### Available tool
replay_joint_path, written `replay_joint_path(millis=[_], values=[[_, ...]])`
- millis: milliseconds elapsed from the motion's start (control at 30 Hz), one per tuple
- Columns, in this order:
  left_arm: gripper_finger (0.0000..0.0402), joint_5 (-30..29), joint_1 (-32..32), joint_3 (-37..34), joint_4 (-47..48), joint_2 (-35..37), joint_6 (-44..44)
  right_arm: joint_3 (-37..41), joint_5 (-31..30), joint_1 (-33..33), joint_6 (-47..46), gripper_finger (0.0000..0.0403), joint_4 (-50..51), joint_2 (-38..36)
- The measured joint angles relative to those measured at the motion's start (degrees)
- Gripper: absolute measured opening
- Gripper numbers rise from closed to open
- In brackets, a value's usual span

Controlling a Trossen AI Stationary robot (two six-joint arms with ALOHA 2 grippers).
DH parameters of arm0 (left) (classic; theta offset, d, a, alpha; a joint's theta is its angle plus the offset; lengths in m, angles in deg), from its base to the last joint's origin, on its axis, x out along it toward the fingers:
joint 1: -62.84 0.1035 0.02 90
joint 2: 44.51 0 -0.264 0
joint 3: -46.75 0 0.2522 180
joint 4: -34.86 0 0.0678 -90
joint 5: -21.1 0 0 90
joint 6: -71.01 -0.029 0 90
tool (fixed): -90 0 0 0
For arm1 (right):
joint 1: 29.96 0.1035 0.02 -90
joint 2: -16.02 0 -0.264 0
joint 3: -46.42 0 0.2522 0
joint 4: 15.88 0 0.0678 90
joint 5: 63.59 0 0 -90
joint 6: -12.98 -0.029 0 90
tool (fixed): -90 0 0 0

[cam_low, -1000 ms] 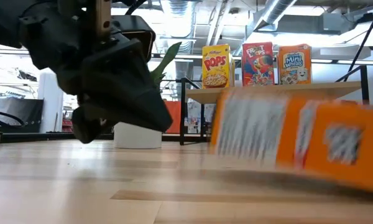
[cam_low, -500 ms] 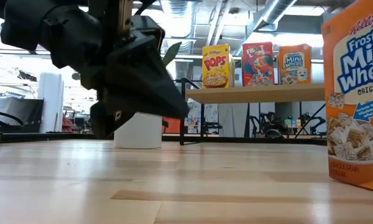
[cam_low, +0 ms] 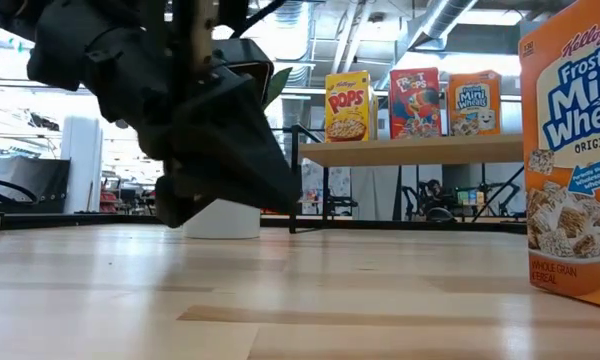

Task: Stack cereal on shelf
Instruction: Put the orange cereal box on the shelf aligned with the other orange cereal boxes

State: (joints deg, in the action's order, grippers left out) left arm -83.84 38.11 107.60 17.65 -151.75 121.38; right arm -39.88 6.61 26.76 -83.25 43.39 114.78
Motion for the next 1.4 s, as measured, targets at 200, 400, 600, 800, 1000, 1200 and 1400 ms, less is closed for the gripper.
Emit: replay_joint_path(millis=[200, 400, 600, 800, 1000, 1200, 1400], values=[[0.0078, 6.03, -0.11, 0.00, 0.82, 0.00, -3.75, -0.22, 4.01, -5.72, 29.68, 0.0278, -8.11, -14.28], [0.0144, 6.36, -0.07, 0.00, 2.24, 0.00, -3.35, -0.21, 10.59, -15.42, 61.65, 0.0328, -7.03, -19.98], [0.0202, 7.08, -0.58, 0.00, 5.12, 0.00, 1.04, -4.39, 16.21, -21.79, 92.37, 0.0340, -3.60, -16.88], [0.0240, 6.83, -1.94, 0.07, 7.87, 0.04, 3.95, -12.01, 22.02, -23.25, 114.12, 0.0340, 5.44, -8.43], [0.0249, 5.03, -2.90, 0.07, 8.19, 0.07, 6.18, -17.32, 22.64, -21.41, 127.16, 0.0332, 12.22, 0.02], [0.0249, 3.52, -3.52, 0.07, 8.45, 0.07, 7.68, -17.99, 21.41, -21.71, 132.14, 0.0333, 11.28, 1.92], [0.0249, 3.22, -3.85, 0.07, 8.94, 0.07, 7.68, -17.91, 21.80, -22.26, 137.21, 0.0329, 11.58, 4.69]])
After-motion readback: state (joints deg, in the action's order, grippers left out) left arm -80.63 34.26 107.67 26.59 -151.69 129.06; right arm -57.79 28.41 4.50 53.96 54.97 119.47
